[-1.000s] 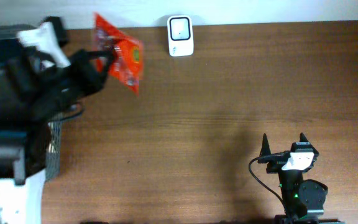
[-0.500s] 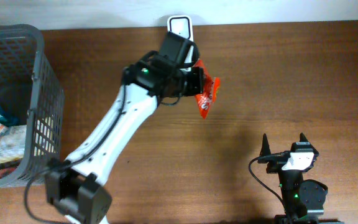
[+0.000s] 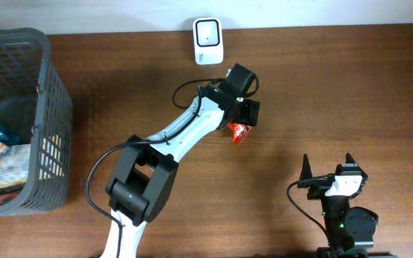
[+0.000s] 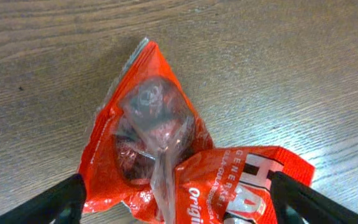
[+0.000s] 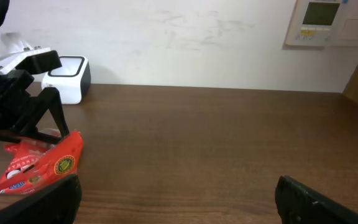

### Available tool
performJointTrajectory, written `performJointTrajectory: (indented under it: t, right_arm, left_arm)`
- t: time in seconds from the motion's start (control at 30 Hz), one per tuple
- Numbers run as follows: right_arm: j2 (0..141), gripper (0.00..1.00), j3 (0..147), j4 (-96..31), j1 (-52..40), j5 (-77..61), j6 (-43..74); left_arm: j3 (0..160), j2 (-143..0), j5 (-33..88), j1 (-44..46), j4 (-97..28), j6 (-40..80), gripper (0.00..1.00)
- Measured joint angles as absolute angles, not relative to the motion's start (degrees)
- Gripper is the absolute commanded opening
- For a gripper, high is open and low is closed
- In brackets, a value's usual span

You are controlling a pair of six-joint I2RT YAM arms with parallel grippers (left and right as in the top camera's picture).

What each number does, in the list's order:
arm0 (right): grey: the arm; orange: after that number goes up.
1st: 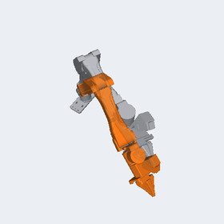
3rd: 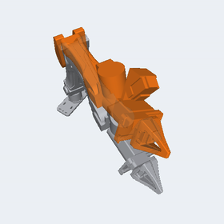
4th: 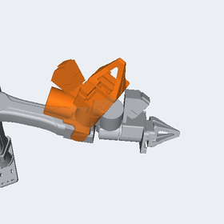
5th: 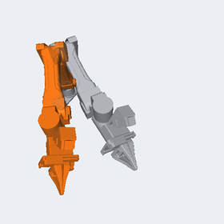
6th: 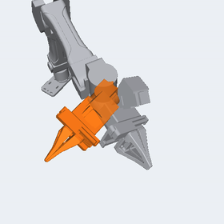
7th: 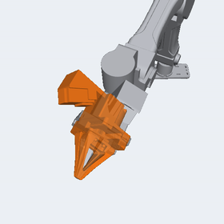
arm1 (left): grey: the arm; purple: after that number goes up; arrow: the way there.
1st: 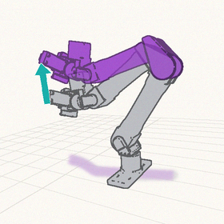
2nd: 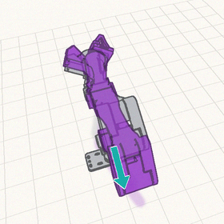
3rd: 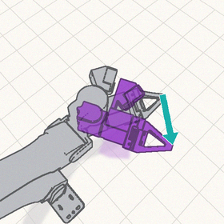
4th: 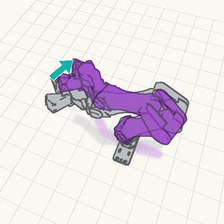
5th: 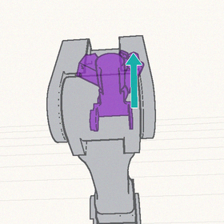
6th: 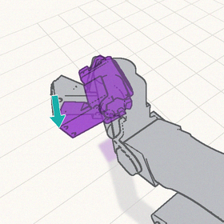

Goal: Scan the item barcode
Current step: 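Lift the red bag out and place it on the table near the scanner, then return the left gripper into the basket and grasp the white-blue bag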

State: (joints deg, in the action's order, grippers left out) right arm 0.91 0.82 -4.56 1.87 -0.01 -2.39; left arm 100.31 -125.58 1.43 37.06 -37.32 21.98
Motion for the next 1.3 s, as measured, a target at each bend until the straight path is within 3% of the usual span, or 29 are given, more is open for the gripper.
performJointTrajectory:
  t: [0.07,0.13,0.17,0.27,0.33,0.43,0.47,0.53,0.6,0.63,0.8,1.03,1.3]
  right_arm:
    - [0.9,0.98,0.8,-4.5,1.9,0.0,-2.3]
    - [0.9,0.98,0.8,-4.5,1.9,0.0,-2.4]
    - [0.9,0.98,0.8,-4.6,1.9,0.0,-2.4]
    - [0.9,0.98,0.8,-4.6,1.9,0.0,-2.4]
    - [0.9,0.98,0.8,-4.5,1.9,0.0,-2.4]
    - [0.9,0.98,0.8,-4.5,1.9,0.0,-2.4]
    - [0.9,0.98,0.8,-4.6,1.9,0.0,-2.4]
    - [0.9,0.98,0.8,-4.6,1.9,0.0,-2.4]
    - [0.9,0.98,0.8,-4.6,1.9,0.0,-2.4]
    - [0.9,0.98,0.8,-4.6,1.9,0.0,-2.4]
    - [0.9,0.98,0.8,-4.6,1.9,0.0,-2.4]
    - [0.9,0.98,0.8,-4.6,1.9,0.0,-2.4]
    - [0.9,0.98,0.8,-4.6,1.9,0.0,-2.4]
  left_arm:
    - [103.6,-125.6,1.4,37.1,-42.3,19.6,0.95]
    - [109.5,-125.5,1.2,37.1,-47.0,18.2,0.79]
    - [113.4,-125.3,1.2,37.1,-49.8,17.6,0.63]
    - [118.6,-123.5,1.2,37.1,-54.2,16.9,0.4]
    - [120.3,-120.4,0.8,36.9,-56.2,16.6,0.36]
    - [120.9,-116.9,-2.0,35.7,-60.5,16.5,0.37]
    - [121.0,-116.0,-2.4,34.7,-61.9,16.5,0.49]
    - [121.1,-113.9,-2.8,32.2,-63.5,16.6,0.51]
    - [121.6,-108.7,-3.3,26.5,-64.6,16.4,0.88]
    - [121.7,-105.7,-3.5,23.4,-64.9,16.3,0.99]
    - [123.5,-89.5,-4.0,4.5,-70.4,16.4,0.99]
    - [123.6,-87.3,-4.5,-17.1,-79.7,18.0,0.99]
    - [122.3,-88.0,-3.9,-26.1,-81.4,24.5,0.99]
